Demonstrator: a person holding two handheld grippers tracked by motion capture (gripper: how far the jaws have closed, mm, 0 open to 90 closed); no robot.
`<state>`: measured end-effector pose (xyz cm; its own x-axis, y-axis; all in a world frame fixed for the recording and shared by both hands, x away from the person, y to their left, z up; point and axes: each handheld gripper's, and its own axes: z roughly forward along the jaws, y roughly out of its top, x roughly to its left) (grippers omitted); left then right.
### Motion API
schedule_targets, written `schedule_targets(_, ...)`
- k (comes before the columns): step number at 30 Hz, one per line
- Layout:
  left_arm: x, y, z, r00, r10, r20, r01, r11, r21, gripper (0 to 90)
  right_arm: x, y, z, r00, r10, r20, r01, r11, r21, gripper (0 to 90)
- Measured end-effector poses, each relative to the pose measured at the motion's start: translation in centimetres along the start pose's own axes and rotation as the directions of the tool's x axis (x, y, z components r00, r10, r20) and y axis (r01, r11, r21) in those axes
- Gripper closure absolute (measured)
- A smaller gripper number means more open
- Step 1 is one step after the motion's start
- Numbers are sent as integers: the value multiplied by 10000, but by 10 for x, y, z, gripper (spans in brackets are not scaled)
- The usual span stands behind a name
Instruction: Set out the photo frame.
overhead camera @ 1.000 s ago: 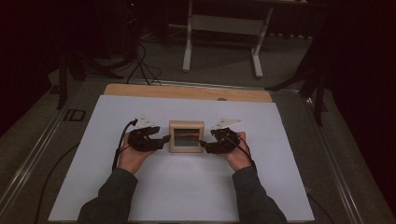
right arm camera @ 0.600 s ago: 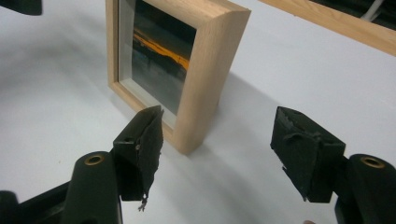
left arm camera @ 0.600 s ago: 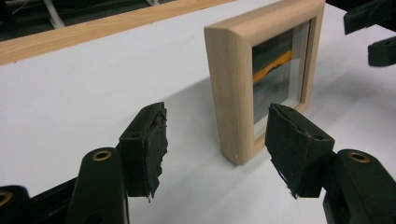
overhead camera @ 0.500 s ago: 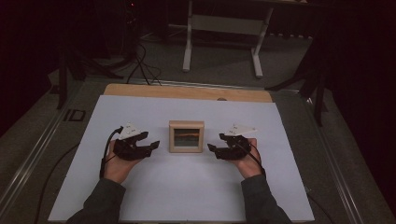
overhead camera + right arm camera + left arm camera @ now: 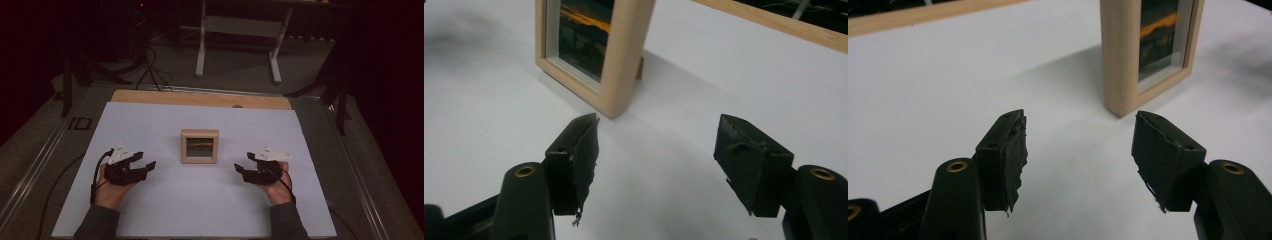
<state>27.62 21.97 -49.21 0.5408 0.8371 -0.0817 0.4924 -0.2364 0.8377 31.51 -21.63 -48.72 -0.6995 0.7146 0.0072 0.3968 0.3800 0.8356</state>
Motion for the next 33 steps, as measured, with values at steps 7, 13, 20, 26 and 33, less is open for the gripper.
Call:
schedule_targets(7,1,-12,-10,9998,7,-198,-3,9999,161,388,-7,-13,-17,9996,172,240,-166,9995,-262,333)
schedule_targets(13,-2,-20,-19,9997,14,-245,-11,9999,142,385,-9,-23,-30,9988,176,447,-162,9993,-331,329)
schedule_targets(20,-5,-27,-30,9984,196,-537,-190,9998,106,384,-11,-32,-43,9972,398,629,-362,9977,-574,323)
schedule_targets(26,-4,-34,-35,9961,321,-826,-304,9993,228,370,-9,-42,-56,9957,536,756,-479,9960,-754,309)
schedule_targets(33,-8,-42,-45,9936,406,-1056,-388,9991,189,344,-12,-49,-68,9922,765,981,-646,9908,-1190,255)
